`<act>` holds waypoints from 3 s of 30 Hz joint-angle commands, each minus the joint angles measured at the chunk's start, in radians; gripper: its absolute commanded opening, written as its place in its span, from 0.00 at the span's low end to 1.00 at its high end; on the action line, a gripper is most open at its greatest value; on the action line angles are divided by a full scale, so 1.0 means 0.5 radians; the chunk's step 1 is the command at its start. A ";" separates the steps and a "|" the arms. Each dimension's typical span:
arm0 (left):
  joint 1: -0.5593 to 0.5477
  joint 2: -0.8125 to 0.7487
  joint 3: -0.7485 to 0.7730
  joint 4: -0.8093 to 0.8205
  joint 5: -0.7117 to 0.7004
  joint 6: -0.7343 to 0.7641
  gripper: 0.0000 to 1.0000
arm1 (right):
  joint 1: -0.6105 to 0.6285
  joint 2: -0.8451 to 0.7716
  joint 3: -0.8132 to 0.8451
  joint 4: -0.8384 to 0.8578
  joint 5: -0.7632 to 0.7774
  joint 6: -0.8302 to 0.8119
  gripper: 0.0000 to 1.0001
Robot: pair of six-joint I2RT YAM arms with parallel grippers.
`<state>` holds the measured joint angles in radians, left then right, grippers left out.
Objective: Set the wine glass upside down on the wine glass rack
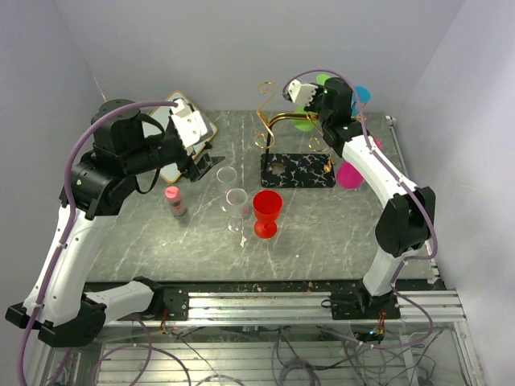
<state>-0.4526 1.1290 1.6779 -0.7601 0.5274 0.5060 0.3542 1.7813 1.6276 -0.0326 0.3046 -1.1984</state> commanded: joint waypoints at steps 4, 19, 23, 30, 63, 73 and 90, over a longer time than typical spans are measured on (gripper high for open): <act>0.022 -0.012 -0.003 0.005 0.045 0.016 0.92 | -0.018 0.109 0.144 0.049 0.023 0.037 0.00; 0.025 -0.029 -0.012 -0.016 0.027 0.045 0.92 | -0.017 0.220 0.276 0.063 0.011 0.032 0.00; 0.025 -0.032 -0.014 -0.020 0.022 0.049 0.92 | -0.015 0.239 0.322 0.041 -0.002 0.038 0.00; 0.026 -0.038 -0.021 -0.023 0.022 0.056 0.92 | 0.003 0.266 0.356 0.011 -0.036 0.029 0.00; 0.025 -0.071 -0.035 -0.032 0.046 0.065 0.93 | 0.070 0.174 0.219 -0.143 -0.096 0.025 0.03; 0.025 -0.102 -0.060 -0.044 0.037 0.082 0.93 | 0.090 0.171 0.212 -0.162 -0.100 0.024 0.07; 0.026 -0.139 -0.084 -0.056 0.034 0.094 0.93 | 0.132 0.127 0.173 -0.159 -0.070 0.039 0.21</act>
<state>-0.4522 1.0721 1.6402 -0.7925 0.5270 0.5434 0.4072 1.8854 1.7309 -0.1112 0.2657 -1.1889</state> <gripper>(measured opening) 0.927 0.201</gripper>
